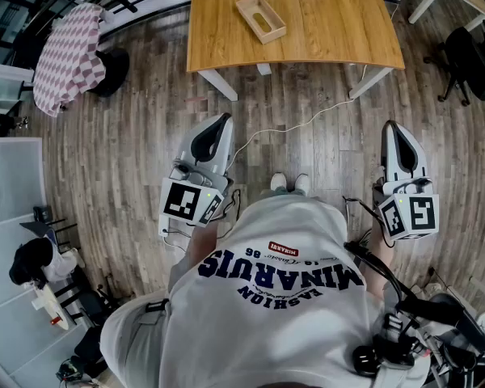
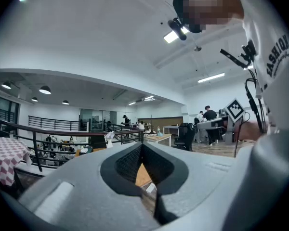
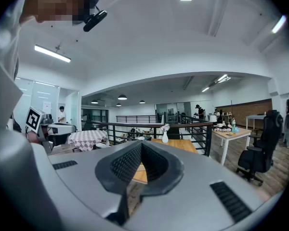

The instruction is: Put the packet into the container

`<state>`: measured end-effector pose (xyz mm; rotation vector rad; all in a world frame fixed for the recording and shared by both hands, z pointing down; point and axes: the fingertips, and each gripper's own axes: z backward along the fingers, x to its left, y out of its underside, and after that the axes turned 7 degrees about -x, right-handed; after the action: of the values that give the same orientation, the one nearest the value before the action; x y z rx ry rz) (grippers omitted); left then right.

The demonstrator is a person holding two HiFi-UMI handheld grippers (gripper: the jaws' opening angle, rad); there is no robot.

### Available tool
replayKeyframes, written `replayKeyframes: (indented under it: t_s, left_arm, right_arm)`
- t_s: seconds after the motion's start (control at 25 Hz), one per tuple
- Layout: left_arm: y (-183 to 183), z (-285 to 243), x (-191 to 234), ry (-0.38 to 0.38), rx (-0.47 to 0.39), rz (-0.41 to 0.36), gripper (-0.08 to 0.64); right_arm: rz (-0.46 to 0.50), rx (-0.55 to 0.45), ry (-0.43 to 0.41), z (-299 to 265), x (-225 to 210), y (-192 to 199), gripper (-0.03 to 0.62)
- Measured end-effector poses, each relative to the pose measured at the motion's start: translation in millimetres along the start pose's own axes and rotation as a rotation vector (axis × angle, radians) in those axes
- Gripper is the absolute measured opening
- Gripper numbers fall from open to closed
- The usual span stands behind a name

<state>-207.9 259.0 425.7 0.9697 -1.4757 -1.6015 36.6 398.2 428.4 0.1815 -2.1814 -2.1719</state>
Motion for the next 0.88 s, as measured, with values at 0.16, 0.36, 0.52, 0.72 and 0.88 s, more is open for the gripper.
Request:
replayKeyframes:
  t_s: [0.16,0.36,0.52,0.72,0.88]
  left_arm:
    - [-5.6,16.3,-2.9,-0.013,-0.016,0.018,0.002]
    - [-5.5,24.3,-6.1,-0.032,-0.011,0.024,0.002]
    - [-4.6,29.0,-8.6,-0.035,-0.011,0.029,0.003]
    - [-10.3,46.9,-10.4,-0.026,-0.020,0.021,0.002]
    - [-9.2,46.2,-3.2,-0.026,-0.035,0.024,0.002]
  right_arm:
    - [0.005,0.014,-0.003,5.1,8.7,5.0,0.005]
    - [0.008,0.034,-0.027,2.9,14.5,7.7,0.005]
    - [0.007,0.035,-0.038,1.9,17.9,9.0,0.005]
    - [0.009,0.027,-0.038,12.6,33.8,6.1,0.005]
    - [0.021,0.024,-0.039,7.3,39.1,6.2,0.006]
